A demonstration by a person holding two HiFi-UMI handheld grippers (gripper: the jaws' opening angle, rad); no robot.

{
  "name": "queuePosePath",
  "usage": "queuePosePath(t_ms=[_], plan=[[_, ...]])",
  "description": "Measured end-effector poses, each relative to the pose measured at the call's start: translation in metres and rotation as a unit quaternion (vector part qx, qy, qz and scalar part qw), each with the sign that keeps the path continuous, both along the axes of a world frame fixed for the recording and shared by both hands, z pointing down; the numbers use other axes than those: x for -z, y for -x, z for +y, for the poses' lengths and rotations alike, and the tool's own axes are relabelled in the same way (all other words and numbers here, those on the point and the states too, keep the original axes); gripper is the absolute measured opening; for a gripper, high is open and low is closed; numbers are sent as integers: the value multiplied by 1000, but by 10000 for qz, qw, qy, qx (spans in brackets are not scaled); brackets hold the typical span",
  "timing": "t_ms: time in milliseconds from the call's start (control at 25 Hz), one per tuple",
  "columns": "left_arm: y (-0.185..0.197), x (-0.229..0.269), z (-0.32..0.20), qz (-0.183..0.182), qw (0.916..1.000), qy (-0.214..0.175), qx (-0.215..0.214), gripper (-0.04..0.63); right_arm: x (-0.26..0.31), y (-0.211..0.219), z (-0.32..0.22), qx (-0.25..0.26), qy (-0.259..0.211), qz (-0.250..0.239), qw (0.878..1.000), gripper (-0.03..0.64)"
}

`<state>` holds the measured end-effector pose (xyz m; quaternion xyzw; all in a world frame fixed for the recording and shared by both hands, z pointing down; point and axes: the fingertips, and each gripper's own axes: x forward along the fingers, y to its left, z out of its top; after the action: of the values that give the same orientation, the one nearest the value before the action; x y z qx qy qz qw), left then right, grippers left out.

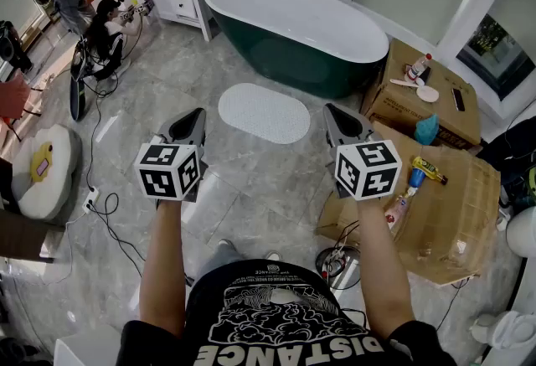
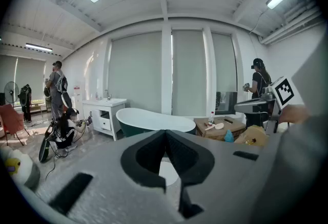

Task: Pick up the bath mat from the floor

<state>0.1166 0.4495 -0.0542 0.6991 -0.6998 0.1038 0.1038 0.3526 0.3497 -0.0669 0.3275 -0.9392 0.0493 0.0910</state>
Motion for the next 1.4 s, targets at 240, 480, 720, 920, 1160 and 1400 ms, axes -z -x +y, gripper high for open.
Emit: queuePosePath(t_ms=[240, 480, 720, 920, 1160, 1400], plan=[[12, -4, -4, 54, 10000, -60, 18, 9, -4, 6, -4, -48, -5, -55, 10000, 3], [30, -8, -21, 47, 9999, -111, -95, 27, -15, 13, -14, -291, 88, 40, 9995, 7], [72, -12, -55, 139, 9991, -132, -378, 78, -21, 44, -33, -634, 138, 102, 9978, 62], [127, -19, -87, 188, 9978, -44, -636, 112, -25, 80, -53, -1081, 248, 93, 9938, 103], [183, -19, -126, 284, 9940, 117, -1051, 166, -21, 120, -61, -1643, 393, 162, 9855, 147], [230, -21, -158, 358, 9900, 147, -1353, 206, -17, 161, -69, -2031, 415, 238, 9780, 191]])
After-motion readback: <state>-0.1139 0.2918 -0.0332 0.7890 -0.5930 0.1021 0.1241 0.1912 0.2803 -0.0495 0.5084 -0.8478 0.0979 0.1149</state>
